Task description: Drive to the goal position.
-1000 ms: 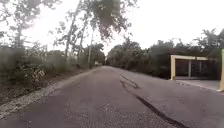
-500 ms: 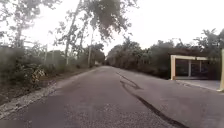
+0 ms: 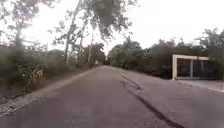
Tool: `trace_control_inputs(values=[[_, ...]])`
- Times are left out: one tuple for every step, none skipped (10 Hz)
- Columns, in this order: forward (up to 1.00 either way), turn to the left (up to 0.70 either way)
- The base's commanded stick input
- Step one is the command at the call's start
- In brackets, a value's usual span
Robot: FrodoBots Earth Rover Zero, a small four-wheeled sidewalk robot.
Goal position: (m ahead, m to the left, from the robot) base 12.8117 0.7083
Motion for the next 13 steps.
trace_control_inputs(values=[[0.85, 0.00], [0.85, 0.00], [0.85, 0.00], [0.85, 0.00], [0.58, 0.00], [0.00, 0.00], [0.00, 0.00], [0.00, 0.00], [0.00, 0.00], [0.00, 0.00], [0.00, 0.00], [0.00, 0.00], [0.00, 0.00]])
